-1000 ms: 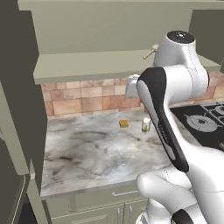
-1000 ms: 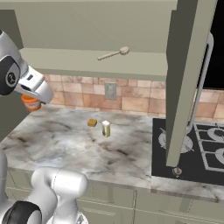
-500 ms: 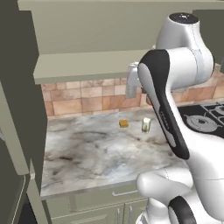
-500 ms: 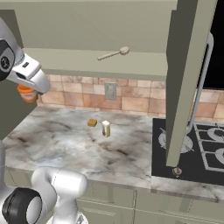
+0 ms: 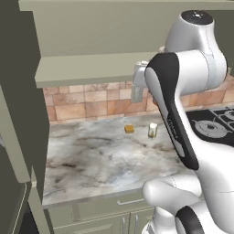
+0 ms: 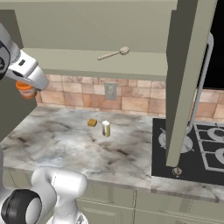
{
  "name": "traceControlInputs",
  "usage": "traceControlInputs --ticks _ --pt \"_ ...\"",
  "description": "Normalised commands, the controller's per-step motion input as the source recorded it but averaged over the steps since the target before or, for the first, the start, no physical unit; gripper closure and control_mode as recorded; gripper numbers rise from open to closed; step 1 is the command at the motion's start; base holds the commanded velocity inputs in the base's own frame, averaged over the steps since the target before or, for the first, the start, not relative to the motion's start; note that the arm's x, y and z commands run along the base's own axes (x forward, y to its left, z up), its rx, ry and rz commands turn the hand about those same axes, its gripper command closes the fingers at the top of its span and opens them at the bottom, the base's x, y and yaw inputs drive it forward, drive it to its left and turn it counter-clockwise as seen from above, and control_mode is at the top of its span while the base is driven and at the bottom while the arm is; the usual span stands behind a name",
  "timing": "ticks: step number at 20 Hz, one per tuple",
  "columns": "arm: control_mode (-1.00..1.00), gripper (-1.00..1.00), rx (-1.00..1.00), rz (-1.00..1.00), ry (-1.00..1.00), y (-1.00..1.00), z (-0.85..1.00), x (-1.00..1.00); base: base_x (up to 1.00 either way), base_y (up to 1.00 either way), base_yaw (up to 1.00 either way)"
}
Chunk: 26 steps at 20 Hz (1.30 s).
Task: Pick the jam and jam from the counter and place them in the cabinets closest to them.
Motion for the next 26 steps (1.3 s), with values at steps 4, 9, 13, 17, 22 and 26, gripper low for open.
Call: traceControlInputs --ticks 4,9,13,17,22,26 --pt "-1.0 1.0 0.0 0.0 -0.08 0.0 0.09 0.09 0.0 0.0 0.0" --pt "-1.0 1.0 0.01 -0.02 -0.03 0.0 0.25 0.02 0.0 0.0 0.0" --pt "-1.0 1.0 0.03 -0.04 -0.02 0.0 0.33 0.0 0.0 0.0 0.0" --pt "-1.0 1.0 0.01 -0.04 -0.01 0.0 0.28 0.09 0.0 0.0 0.0" --pt "-1.0 1.0 -0.01 -0.01 -0.04 0.0 0.08 0.21 0.0 0.0 0.0" --pt "-1.0 1.0 -0.02 0.0 -0.08 0.0 0.0 0.03 0.0 0.0 0.0"
